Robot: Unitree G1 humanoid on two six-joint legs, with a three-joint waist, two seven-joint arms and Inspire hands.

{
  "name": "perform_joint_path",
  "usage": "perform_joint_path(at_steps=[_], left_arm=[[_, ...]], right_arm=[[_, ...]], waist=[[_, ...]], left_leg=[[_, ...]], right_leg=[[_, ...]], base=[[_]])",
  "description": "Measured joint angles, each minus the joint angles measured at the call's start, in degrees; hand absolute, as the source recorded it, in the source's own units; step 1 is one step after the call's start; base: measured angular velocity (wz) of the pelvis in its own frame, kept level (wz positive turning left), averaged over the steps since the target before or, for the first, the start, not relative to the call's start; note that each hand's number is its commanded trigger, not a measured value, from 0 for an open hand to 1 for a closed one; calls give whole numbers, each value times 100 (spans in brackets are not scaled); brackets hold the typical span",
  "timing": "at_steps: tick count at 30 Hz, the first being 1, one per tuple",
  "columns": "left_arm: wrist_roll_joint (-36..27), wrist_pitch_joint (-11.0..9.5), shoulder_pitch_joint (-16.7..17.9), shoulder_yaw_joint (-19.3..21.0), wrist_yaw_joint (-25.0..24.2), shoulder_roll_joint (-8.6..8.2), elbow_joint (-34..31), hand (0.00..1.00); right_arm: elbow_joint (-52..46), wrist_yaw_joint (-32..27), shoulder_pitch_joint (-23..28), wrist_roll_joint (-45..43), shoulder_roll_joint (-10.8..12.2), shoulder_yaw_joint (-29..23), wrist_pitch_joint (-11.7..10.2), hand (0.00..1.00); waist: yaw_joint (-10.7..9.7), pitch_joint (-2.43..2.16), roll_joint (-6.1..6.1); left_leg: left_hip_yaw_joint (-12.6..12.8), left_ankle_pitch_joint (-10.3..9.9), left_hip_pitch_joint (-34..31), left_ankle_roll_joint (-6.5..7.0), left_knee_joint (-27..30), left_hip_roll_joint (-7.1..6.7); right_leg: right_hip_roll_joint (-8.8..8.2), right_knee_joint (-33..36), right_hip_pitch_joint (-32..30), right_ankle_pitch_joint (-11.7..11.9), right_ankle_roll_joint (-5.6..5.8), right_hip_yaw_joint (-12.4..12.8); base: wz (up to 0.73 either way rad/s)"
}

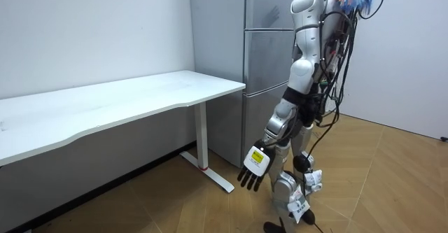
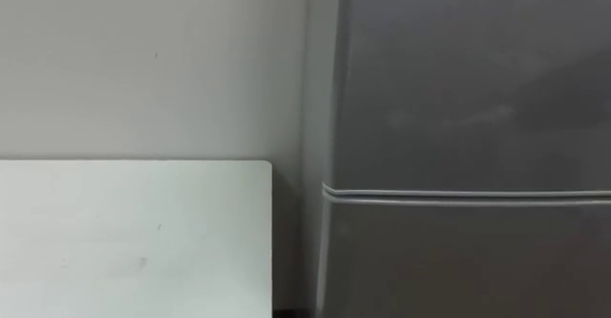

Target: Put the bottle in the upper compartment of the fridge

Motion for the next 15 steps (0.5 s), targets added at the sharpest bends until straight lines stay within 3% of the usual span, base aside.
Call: perform_joint_path(at_steps=[6, 7, 12, 15], left_arm=[[-2, 0, 1, 7, 19, -1, -5, 0], [-3, 0, 6, 6, 17, -2, -5, 0], [-5, 0, 10, 6, 21, -8, -66, 0], [-8, 4, 33, 7, 140, -57, -70, 0]], right_arm=[[184, -66, 234, 165, 0, -42, 14, 0], [207, -65, 272, 235, 1, -45, 8, 0], [508, -100, 484, 700, 32, -90, 1, 0], [525, -141, 697, 1088, 264, -90, 3, 0]], waist=[[-27, 8, -68], [-32, 25, -22], [-62, -3, 48], [-27, -25, 121]], left_leg=[[54, -3, 34, 0, -1, 2], [74, -6, 41, 2, -2, 6], [77, -14, 18, 9, -50, 10], [123, -14, 20, 9, -71, 15]], right_leg=[[5, 1, -11, -22, 8, 93], [8, 10, -11, -21, 8, 100], [7, 12, -49, -15, 7, 74], [11, 12, -45, -13, 6, 92]], base=[[-5], [0], [0], [-5]])
